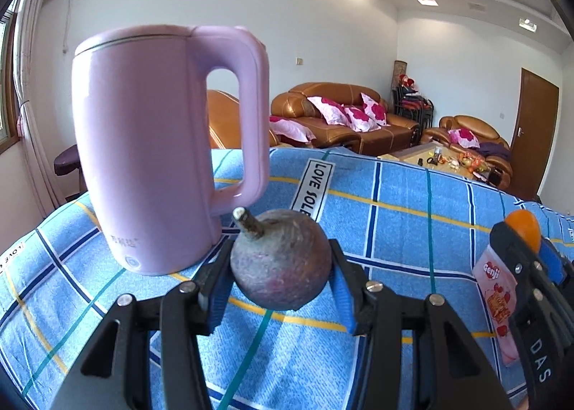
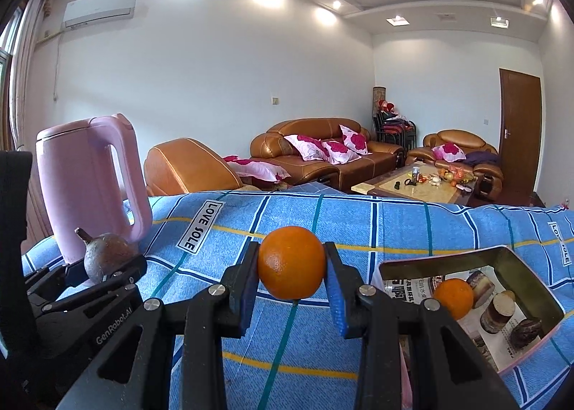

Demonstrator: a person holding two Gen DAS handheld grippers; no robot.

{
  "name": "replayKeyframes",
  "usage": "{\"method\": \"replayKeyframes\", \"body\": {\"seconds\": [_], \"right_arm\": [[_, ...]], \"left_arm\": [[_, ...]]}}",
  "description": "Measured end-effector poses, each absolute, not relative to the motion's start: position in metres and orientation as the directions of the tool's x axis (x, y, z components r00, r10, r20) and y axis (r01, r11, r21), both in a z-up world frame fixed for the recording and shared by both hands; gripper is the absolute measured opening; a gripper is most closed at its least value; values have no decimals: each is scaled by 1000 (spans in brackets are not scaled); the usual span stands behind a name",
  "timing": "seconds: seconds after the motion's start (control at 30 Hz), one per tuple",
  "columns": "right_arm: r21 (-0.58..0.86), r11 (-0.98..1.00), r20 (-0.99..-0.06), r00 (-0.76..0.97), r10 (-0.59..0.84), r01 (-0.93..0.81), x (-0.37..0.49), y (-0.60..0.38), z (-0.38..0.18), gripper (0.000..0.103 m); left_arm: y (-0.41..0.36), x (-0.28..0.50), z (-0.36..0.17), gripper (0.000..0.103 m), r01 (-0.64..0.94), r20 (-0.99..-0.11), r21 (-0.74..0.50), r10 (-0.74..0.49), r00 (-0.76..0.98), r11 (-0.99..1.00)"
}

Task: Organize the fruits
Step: 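Lift the mangosteen in the left tool and orange in the right tool toward the tin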

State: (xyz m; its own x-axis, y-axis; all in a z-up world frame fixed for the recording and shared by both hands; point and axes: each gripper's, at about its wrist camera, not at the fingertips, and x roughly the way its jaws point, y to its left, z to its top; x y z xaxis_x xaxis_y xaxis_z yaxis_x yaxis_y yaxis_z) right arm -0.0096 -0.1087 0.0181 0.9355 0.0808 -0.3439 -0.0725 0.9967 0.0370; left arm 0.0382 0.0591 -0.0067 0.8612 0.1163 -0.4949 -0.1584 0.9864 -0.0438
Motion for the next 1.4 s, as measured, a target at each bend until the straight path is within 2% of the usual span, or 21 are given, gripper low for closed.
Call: {"method": "replayKeyframes", "body": {"seconds": [0.63, 1.4], "right_arm": [[46, 996, -356, 930, 92, -80, -33, -116, 17, 37], [35, 996, -366, 927, 84, -77, -60, -137, 18, 37]], "left_arm": [[45, 4, -1, 51, -149, -436, -1, 134, 890, 989], [23, -13, -1, 51, -106, -450, 11, 100, 887, 994]]}}
